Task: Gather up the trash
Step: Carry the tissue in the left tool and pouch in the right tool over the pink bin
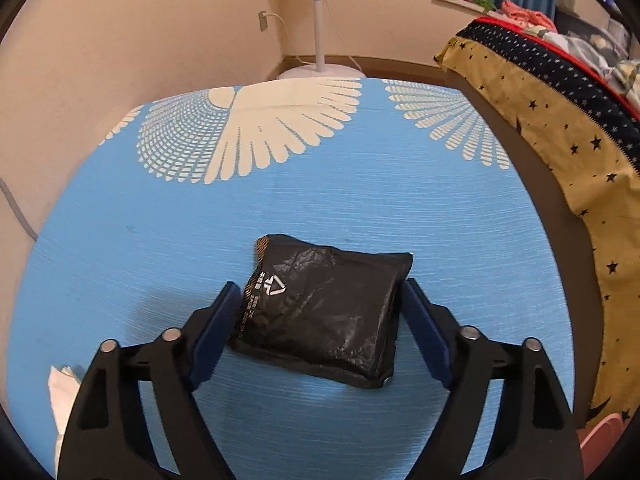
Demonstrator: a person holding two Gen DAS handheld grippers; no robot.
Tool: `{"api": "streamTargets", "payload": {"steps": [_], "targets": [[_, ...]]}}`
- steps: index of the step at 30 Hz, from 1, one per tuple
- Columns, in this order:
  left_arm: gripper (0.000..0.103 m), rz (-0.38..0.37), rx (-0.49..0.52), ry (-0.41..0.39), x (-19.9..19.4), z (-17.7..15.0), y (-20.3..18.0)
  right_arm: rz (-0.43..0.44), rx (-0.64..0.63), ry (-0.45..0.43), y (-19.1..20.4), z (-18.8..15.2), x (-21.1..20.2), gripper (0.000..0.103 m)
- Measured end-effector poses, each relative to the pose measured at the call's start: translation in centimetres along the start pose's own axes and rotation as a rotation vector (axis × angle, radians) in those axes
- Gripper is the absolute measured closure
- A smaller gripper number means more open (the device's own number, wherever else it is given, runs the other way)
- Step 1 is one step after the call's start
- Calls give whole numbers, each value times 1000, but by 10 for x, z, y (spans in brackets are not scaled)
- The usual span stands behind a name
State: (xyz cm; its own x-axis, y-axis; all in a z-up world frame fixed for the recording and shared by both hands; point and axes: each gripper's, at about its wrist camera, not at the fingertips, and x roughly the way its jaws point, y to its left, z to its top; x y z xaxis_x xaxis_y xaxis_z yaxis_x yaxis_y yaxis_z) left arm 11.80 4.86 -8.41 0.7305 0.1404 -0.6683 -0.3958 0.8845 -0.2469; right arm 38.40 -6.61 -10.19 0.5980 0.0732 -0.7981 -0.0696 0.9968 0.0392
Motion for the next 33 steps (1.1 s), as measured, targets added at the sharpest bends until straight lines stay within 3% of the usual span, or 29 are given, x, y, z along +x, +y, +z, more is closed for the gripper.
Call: {"api": "streamTargets", "payload": {"steps": [4, 9, 11, 23, 33], "targets": [[102, 0, -1, -1, -1, 0, 0, 2, -23, -24, 0, -2, -5, 42], [102, -1, -2, -3, 1, 0, 1, 13, -88, -94, 5, -3, -24, 91], [102, -1, -1, -4, 0, -2, 1, 45, -87, -85, 3, -3, -27, 96], [102, -15, 19, -18, -5, 1, 2, 151, -72, -148, -20, -20, -73, 100], [102, -61, 83, -51, -28, 1, -11, 135, -52, -223, -69, -73, -166, 100]]}}
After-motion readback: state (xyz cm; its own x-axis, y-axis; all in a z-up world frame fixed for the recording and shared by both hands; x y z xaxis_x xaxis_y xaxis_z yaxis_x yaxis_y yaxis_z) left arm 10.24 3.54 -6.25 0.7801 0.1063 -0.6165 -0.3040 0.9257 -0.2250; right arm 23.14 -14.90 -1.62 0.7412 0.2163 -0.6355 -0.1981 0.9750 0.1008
